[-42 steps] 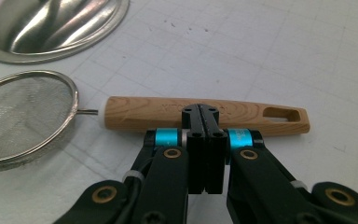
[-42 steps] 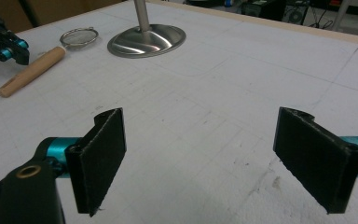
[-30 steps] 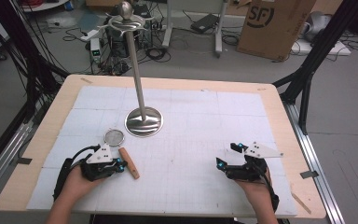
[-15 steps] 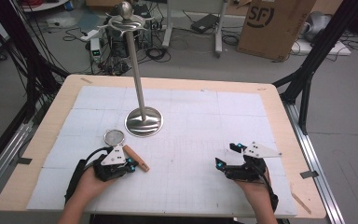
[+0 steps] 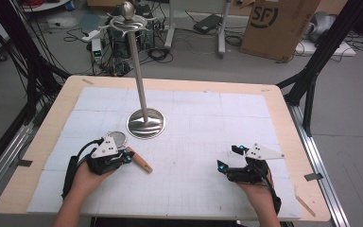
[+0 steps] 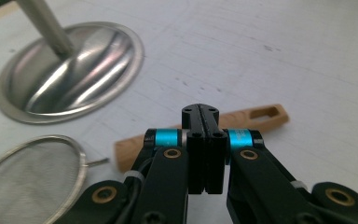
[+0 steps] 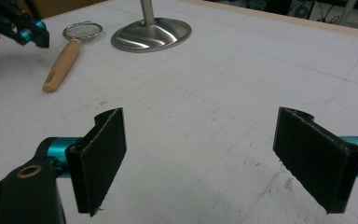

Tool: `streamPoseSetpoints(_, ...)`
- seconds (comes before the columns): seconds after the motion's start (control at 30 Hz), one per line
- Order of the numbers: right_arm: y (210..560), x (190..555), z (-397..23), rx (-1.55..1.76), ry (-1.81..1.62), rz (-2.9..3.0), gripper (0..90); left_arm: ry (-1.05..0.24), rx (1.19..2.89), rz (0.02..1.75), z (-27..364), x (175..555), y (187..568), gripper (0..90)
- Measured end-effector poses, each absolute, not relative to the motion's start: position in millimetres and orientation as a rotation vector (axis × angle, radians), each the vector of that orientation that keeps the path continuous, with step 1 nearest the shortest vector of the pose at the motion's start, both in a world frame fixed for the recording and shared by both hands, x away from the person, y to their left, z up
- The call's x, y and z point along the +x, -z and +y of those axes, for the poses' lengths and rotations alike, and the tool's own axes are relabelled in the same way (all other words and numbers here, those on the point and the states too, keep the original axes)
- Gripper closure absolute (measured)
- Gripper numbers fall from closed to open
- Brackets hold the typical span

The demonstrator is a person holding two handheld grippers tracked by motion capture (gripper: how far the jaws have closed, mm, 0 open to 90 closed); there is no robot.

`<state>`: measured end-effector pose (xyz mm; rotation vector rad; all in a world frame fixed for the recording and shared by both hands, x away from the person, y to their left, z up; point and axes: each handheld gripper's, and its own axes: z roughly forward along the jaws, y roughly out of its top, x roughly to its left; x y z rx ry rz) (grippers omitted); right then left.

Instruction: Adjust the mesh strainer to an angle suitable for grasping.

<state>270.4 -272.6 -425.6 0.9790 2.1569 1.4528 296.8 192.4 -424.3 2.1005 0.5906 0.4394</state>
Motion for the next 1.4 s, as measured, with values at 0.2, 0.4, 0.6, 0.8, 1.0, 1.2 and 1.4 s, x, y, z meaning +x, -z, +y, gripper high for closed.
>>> streamPoseSetpoints(0.2,424.3,270.1,-274.6,0.977,-1.464,2.142,16.3,-0.509,2.093,0.699,192.4,321.3,424.6,89.7)
streamPoseSetpoints(0.4,424.5,270.0,-273.9,0.980,-1.458,2.149,16.2,-0.495,2.094,0.754,191.0,337.1,428.6,89.7)
streamPoseSetpoints(0.6,425.5,269.9,-273.5,0.980,-1.451,2.154,16.2,-0.502,2.138,0.818,193.7,342.8,436.5,89.7)
streamPoseSetpoints(0.8,427.5,269.7,-273.4,0.992,-1.443,2.162,16.2,-0.492,2.155,0.849,197.4,343.8,438.8,89.7)
streamPoseSetpoints(1.0,427.7,269.7,-273.2,0.989,-1.441,2.163,16.2,-0.491,2.167,0.839,200.3,338.1,438.1,89.7)
streamPoseSetpoints(1.2,428.3,270.0,-273.2,0.987,-1.439,2.165,16.2,-0.493,2.175,0.837,201.0,335.6,437.9,89.7)
streamPoseSetpoints(1.4,428.6,269.7,-273.1,0.992,-1.440,2.170,16.2,-0.502,2.193,0.824,201.9,329.7,437.1,89.7)
